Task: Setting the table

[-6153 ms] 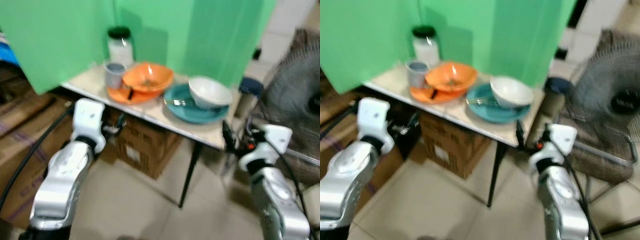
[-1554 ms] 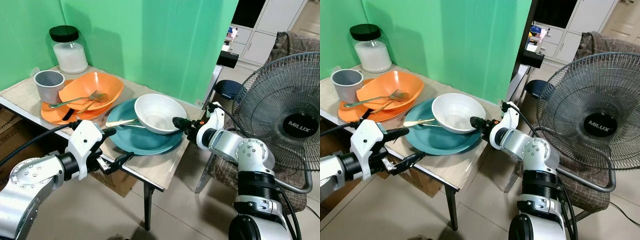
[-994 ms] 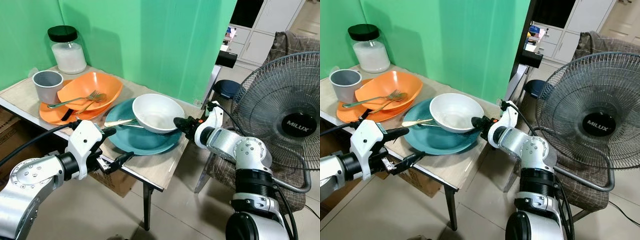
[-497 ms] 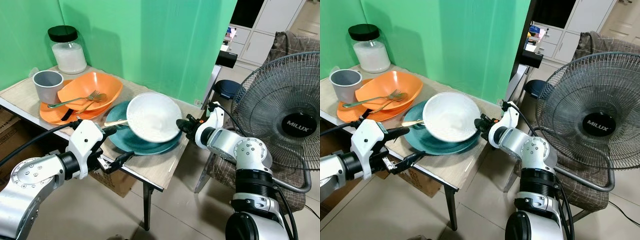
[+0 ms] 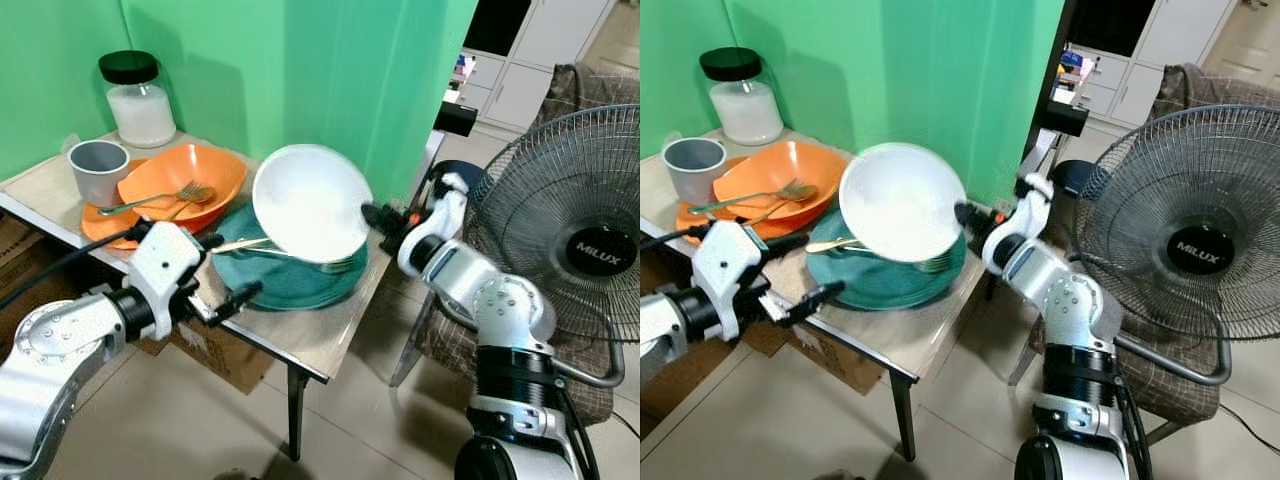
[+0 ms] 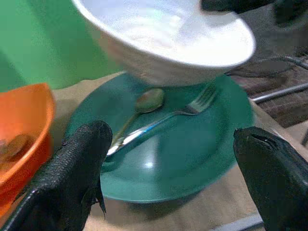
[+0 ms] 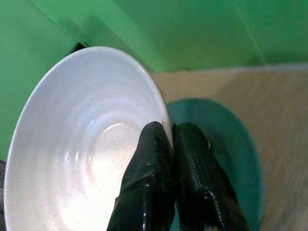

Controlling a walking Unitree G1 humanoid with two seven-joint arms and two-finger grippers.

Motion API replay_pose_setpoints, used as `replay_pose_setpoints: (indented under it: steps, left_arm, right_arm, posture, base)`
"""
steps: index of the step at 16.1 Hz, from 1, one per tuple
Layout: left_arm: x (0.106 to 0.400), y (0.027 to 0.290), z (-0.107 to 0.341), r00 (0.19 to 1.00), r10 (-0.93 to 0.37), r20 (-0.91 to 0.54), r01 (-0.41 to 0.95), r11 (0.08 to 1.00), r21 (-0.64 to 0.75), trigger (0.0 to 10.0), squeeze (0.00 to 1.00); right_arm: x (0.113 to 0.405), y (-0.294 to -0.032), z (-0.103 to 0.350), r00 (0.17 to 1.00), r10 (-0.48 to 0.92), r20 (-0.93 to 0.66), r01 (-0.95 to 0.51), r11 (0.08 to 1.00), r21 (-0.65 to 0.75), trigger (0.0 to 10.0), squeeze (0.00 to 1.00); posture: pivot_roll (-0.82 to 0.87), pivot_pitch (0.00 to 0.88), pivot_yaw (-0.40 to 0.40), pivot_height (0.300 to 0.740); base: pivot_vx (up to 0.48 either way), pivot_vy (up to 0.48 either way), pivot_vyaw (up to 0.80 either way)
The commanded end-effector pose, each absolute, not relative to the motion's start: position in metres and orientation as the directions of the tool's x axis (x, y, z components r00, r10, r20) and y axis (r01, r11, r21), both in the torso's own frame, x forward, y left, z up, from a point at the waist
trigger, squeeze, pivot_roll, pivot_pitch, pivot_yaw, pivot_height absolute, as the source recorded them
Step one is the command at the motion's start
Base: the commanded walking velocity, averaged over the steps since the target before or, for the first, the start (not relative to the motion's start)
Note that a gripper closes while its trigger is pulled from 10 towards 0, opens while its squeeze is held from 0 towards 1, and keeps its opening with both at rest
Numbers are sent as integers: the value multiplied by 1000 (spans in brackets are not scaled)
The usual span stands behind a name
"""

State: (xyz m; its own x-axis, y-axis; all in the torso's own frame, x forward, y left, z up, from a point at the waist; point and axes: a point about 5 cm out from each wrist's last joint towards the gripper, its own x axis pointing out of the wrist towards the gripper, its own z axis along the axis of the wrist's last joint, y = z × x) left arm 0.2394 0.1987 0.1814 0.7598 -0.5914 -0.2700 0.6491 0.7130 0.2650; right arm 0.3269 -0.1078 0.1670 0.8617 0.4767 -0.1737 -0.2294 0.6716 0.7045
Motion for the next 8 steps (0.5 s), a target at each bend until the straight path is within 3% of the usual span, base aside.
replay_pose_setpoints:
  steps: [1, 4, 5, 6, 8]
  left_arm:
    - [242, 200, 186, 779, -578, -242, 627, 725, 287, 10000, 224]
    - [247, 196, 189, 818, -549, -175, 575, 765, 289, 10000, 227]
    - [246, 190, 189, 822, -548, -152, 568, 775, 276, 10000, 227]
    - [245, 188, 189, 823, -550, -141, 566, 778, 273, 10000, 231]
    - [244, 177, 193, 823, -559, -97, 563, 786, 256, 10000, 231]
  right_arm:
    - [326, -115, 178, 888, 448, -107, -263, 683, 681, 0, 0]
    - [313, -140, 199, 944, 327, 47, -287, 741, 607, 0, 0]
    - [302, -152, 206, 957, 277, 91, -284, 820, 497, 0, 0]
    - [297, -155, 208, 958, 267, 109, -286, 842, 457, 1255, 0]
    - [280, -164, 213, 966, 216, 145, -253, 909, 333, 10000, 0]
  posture:
    - [32, 0, -68, 740]
    - [23, 0, -68, 740]
    - [18, 0, -71, 740]
    - [15, 0, -72, 740]
    - [5, 0, -71, 740]
  base:
    - [0, 0, 0]
    - [0, 0, 0]
    - [0, 0, 0]
    - [0, 0, 0]
    - [0, 0, 0]
